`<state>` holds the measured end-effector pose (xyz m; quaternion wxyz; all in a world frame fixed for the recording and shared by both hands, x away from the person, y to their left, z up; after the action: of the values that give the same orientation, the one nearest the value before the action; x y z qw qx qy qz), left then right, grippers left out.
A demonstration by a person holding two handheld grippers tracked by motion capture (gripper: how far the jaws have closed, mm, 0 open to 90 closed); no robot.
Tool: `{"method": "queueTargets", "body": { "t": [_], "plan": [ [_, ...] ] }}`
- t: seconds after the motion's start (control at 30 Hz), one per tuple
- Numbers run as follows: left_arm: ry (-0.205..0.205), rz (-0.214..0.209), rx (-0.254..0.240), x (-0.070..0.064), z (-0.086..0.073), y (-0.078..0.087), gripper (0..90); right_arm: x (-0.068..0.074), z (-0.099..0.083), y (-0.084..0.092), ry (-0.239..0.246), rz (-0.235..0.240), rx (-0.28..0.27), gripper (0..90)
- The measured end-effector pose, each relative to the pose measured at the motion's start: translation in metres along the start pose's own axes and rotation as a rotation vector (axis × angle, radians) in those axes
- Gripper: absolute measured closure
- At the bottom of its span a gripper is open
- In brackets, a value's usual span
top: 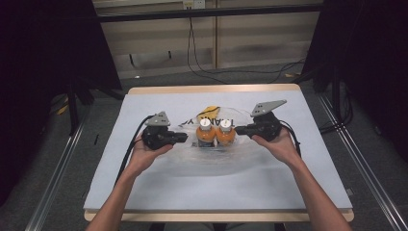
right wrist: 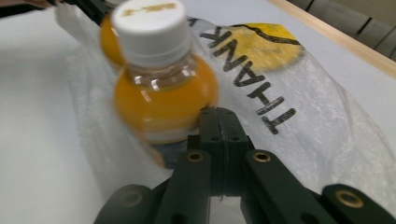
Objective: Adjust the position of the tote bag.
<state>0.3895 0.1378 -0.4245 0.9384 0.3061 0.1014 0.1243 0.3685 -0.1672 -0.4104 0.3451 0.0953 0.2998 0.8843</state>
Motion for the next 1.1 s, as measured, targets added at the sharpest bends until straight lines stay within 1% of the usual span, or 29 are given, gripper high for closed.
{"method": "queueTargets", "body": {
  "t": [0.03, 0.07, 0.1, 0.13, 0.17, 0.2, 0.23, 0.3, 0.33, 0.4, 0.43, 0.47, 0.5, 0.53, 0.57, 0.6, 0.63, 0.67, 0.73, 0.77, 0.8, 0.83, 0.87, 0.9, 0.93, 0.97, 1.0, 1.03, 1.1],
  "plan": [
    [0.007, -0.014, -0.005, 0.001, 0.002, -0.004, 84.2, -0.002, 0.001, -0.002, 0.002, -0.001, 0.006, 90.0],
    [0.011, -0.016, -0.004, 0.001, 0.003, -0.008, 84.3, -0.004, 0.002, -0.004, -0.006, 0.015, 0.011, 90.0],
    [0.006, -0.014, 0.005, 0.002, 0.002, -0.012, 85.4, -0.007, 0.001, -0.008, -0.005, 0.019, 0.033, 90.0],
    [0.005, -0.015, 0.011, 0.003, 0.002, -0.015, 85.4, -0.007, 0.001, -0.008, -0.005, 0.019, 0.033, 90.0],
    [0.009, -0.014, 0.030, 0.003, -0.001, -0.020, 86.9, -0.008, -0.003, -0.014, -0.001, 0.022, 0.062, 90.0],
    [0.008, -0.011, 0.046, 0.003, -0.003, -0.024, 86.9, -0.008, -0.003, -0.014, -0.001, 0.022, 0.062, 90.0],
    [-0.006, -0.007, 0.080, 0.003, -0.004, -0.028, 87.1, -0.007, -0.005, -0.017, 0.000, 0.021, 0.077, 90.0],
    [0.011, -0.015, 0.080, 0.004, -0.007, -0.032, 87.4, -0.005, -0.008, -0.022, 0.004, 0.023, 0.093, 90.0],
    [0.011, -0.012, 0.085, 0.005, -0.008, -0.034, 87.5, -0.005, -0.009, -0.026, 0.008, 0.012, 0.109, 90.0],
    [0.024, -0.021, 0.083, 0.006, -0.009, -0.037, 87.5, -0.004, -0.010, -0.033, 0.012, 0.017, 0.128, 90.0],
    [0.014, -0.022, 0.088, 0.007, -0.010, -0.039, 87.5, -0.005, -0.011, -0.036, 0.010, 0.025, 0.138, 90.0],
    [0.007, -0.011, 0.114, 0.007, -0.011, -0.039, 87.5, -0.004, -0.012, -0.040, 0.014, 0.026, 0.148, 90.0],
    [0.016, -0.013, 0.118, 0.006, -0.012, -0.041, 87.5, -0.004, -0.014, -0.043, 0.026, 0.030, 0.161, 90.0],
    [0.014, -0.011, 0.128, 0.007, -0.013, -0.043, 87.5, -0.002, -0.018, -0.048, 0.043, 0.022, 0.201, 90.0],
    [0.014, -0.011, 0.128, 0.007, -0.013, -0.043, 87.4, -0.002, -0.020, -0.051, 0.050, 0.024, 0.214, 90.0],
    [0.013, -0.011, 0.134, 0.007, -0.014, -0.044, 87.4, -0.002, -0.021, -0.052, 0.049, 0.027, 0.218, 90.0],
    [-0.001, -0.010, 0.158, 0.007, -0.017, -0.047, 87.4, -0.002, -0.023, -0.054, 0.041, 0.025, 0.229, 90.0],
    [-0.001, -0.010, 0.158, 0.007, -0.017, -0.047, 87.4, -0.002, -0.023, -0.054, 0.041, 0.025, 0.229, 90.0],
    [0.005, -0.009, 0.169, 0.006, -0.020, -0.051, 87.4, -0.001, -0.028, -0.058, 0.053, 0.024, 0.262, 90.0],
    [-0.016, 0.000, 0.208, 0.007, -0.023, -0.054, 87.4, -0.001, -0.031, -0.061, 0.050, 0.023, 0.275, 90.0],
    [-0.016, 0.000, 0.208, 0.007, -0.023, -0.054, 87.3, -0.002, -0.033, -0.062, 0.053, 0.017, 0.289, 90.0],
    [-0.014, -0.003, 0.211, 0.007, -0.024, -0.054, 87.3, -0.002, -0.033, -0.062, 0.053, 0.017, 0.289, 90.0],
    [-0.008, 0.000, 0.210, 0.007, -0.025, -0.055, 87.4, -0.002, -0.035, -0.064, 0.066, 0.018, 0.295, 90.0],
    [-0.008, 0.002, 0.223, 0.009, -0.026, -0.055, 87.4, -0.002, -0.039, -0.067, 0.061, 0.019, 0.321, 90.0],
    [-0.015, -0.002, 0.245, 0.011, -0.029, -0.055, 87.4, -0.002, -0.040, -0.068, 0.062, 0.017, 0.325, 90.0],
    [0.004, 0.002, 0.234, 0.011, -0.031, -0.057, 87.4, -0.003, -0.042, -0.069, 0.063, 0.014, 0.332, 90.0],
    [0.004, 0.002, 0.234, 0.011, -0.031, -0.057, 87.4, -0.003, -0.043, -0.070, 0.052, 0.014, 0.339, 90.0],
    [0.000, 0.003, 0.256, 0.012, -0.034, -0.059, 87.4, -0.005, -0.044, -0.070, 0.059, 0.004, 0.344, 90.0],
    [0.002, 0.004, 0.261, 0.012, -0.035, -0.059, 87.4, -0.007, -0.046, -0.070, 0.070, -0.007, 0.352, 90.0]
  ]
}}
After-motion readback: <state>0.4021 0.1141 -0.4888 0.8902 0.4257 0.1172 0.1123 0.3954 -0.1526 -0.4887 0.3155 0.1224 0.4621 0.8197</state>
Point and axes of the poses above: each handheld gripper's, and its own axes: y roughly backward along the jaws, z roughly out of its top, x roughly to its left, the point moved 3 cm from there along -y, roughly forward along the jaws, and after that the axes turned 7 degrees about -z, right-handed, at the moved point
